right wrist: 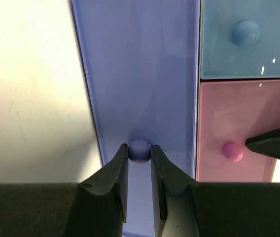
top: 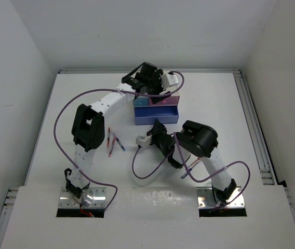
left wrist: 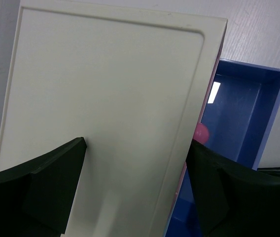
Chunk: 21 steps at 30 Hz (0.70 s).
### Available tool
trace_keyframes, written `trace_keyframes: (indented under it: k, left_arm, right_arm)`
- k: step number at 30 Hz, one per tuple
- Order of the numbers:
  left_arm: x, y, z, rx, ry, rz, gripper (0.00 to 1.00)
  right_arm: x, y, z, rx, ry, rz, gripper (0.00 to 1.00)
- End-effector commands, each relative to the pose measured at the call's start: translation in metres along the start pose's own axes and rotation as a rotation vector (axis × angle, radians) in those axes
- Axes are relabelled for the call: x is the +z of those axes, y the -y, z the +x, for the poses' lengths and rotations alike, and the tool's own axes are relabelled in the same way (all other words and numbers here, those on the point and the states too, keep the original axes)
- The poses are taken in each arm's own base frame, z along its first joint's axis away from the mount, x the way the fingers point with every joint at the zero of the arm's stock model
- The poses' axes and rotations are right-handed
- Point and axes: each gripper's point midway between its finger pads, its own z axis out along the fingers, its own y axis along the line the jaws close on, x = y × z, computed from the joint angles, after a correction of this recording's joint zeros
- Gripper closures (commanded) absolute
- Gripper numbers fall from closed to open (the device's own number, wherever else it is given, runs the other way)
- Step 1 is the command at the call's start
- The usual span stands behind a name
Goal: Sort the stationery into containers
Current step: Open the drawer
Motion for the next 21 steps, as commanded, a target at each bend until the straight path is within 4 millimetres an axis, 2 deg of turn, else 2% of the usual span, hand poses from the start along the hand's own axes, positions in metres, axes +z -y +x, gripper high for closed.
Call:
trace_keyframes:
  k: [1,9,13,21]
  left_arm:
    - [-0.001,-0.041,0.006,-0.014,0.005,-0.107,0.14]
    - [0.002,-0.046,0.017,-0.03,-0.012,-0.108,0.14]
    - [0.004,-0.051,0.03,-0.044,-0.027,-0.104,0.14]
    - [0.006,-0.064,0.04,-0.052,-0.044,-0.122,0.14]
  right_arm:
    - [-0.014,0.007,-0.02,0.103,0.078,0.064,1.0]
    - [-0.026,-0.001,-0.02,0.105,0.07,0.037,1.0]
    - [-0.027,-0.001,-0.019,0.106,0.065,0.039,1.0]
    - [-0.023,-0.002,-0.02,0.102,0.06,0.043,1.0]
